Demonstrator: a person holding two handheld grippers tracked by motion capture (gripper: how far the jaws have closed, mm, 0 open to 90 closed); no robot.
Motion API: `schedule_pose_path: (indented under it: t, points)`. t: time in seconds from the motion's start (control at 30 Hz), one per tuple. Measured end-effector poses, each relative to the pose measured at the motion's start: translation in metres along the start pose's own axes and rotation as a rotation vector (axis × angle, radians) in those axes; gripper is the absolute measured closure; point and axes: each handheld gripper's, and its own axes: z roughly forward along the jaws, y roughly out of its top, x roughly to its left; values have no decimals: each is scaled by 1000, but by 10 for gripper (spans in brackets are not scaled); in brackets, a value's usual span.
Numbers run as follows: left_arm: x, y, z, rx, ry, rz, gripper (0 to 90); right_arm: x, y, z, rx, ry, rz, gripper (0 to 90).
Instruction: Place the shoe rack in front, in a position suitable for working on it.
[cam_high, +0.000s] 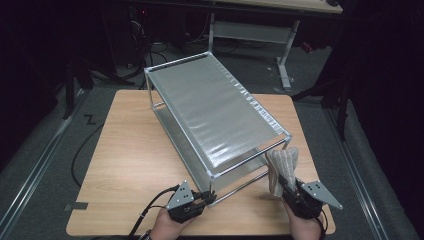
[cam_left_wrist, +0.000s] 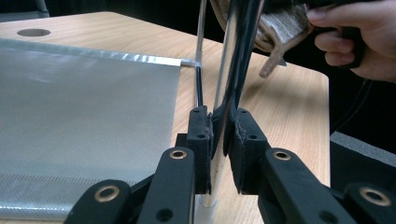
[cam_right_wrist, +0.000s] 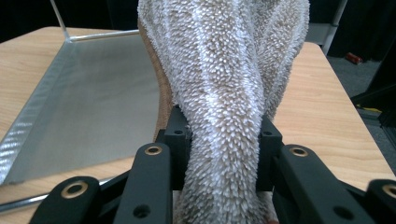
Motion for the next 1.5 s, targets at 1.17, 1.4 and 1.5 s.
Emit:
schedule_pose_path:
  t: [1.17,1.4,1.5]
  points:
    - [5,1,1,37,39,53,804,95,16,-17,-80,297,-212,672]
    - [7,1,1,35,47,49,804,120,16,-22,-85,388,-304,672]
    - [8,1,-1,36,50,42,804,112,17,-18,-85,361,-287,671]
